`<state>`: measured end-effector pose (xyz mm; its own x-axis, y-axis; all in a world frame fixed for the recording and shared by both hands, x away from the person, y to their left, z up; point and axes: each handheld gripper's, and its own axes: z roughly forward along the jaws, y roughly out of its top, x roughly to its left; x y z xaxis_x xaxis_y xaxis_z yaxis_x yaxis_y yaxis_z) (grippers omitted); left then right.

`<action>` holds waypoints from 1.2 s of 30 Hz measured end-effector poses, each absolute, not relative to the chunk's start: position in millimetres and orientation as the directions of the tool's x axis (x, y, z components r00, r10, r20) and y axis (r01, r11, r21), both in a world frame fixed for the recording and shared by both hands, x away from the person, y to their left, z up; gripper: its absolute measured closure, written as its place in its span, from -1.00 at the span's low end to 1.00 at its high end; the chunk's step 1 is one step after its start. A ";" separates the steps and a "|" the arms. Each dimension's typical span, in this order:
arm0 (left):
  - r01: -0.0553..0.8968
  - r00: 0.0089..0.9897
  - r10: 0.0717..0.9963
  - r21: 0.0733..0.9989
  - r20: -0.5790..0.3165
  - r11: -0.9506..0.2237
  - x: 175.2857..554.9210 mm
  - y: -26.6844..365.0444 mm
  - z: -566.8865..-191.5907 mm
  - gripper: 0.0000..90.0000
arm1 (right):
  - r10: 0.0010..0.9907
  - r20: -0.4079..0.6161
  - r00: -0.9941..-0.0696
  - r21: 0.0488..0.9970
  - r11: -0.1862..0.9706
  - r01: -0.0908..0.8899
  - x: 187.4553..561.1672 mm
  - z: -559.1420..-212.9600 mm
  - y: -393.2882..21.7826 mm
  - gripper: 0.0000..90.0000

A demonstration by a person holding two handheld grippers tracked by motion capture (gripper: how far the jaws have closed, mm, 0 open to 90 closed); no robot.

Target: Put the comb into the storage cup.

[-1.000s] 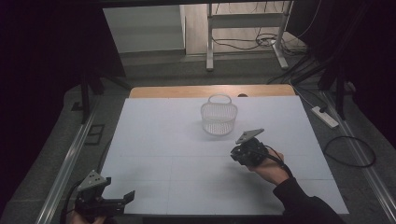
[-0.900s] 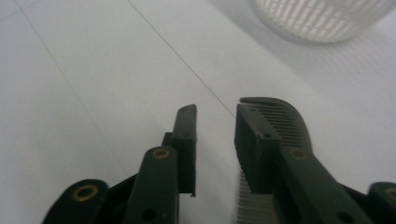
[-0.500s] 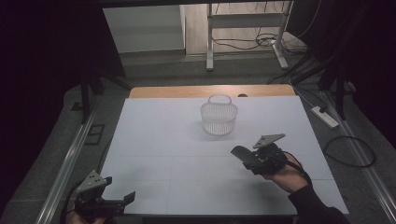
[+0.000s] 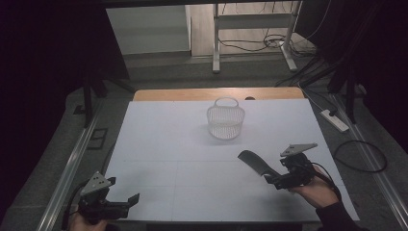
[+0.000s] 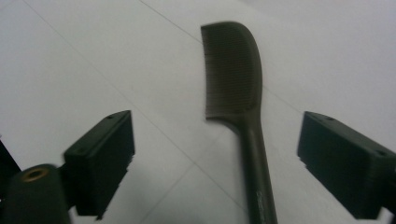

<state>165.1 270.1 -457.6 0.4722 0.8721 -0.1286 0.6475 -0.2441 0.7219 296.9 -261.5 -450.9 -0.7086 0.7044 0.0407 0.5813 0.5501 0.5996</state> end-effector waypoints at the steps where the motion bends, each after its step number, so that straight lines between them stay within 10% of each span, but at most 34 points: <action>1: 0.645 0.474 0.871 0.725 -0.130 -0.242 165.6 270.0 -457.6 -1.00 | 0.711 0.042 -0.702 0.595 0.547 0.589 295.9 -451.1 -263.7 -0.82; 36: 0.631 0.493 0.860 0.735 -0.132 -0.249 167.4 268.7 -459.3 -0.99 | 0.754 -0.038 -0.655 0.464 0.594 0.657 313.3 -486.6 -273.0 -1.00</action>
<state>167.4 268.7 -459.3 0.4934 0.8597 -0.1322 0.6306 -0.2489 0.7351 313.3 -273.0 -486.6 -0.6555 0.7542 -0.0383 0.6569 0.5944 0.4638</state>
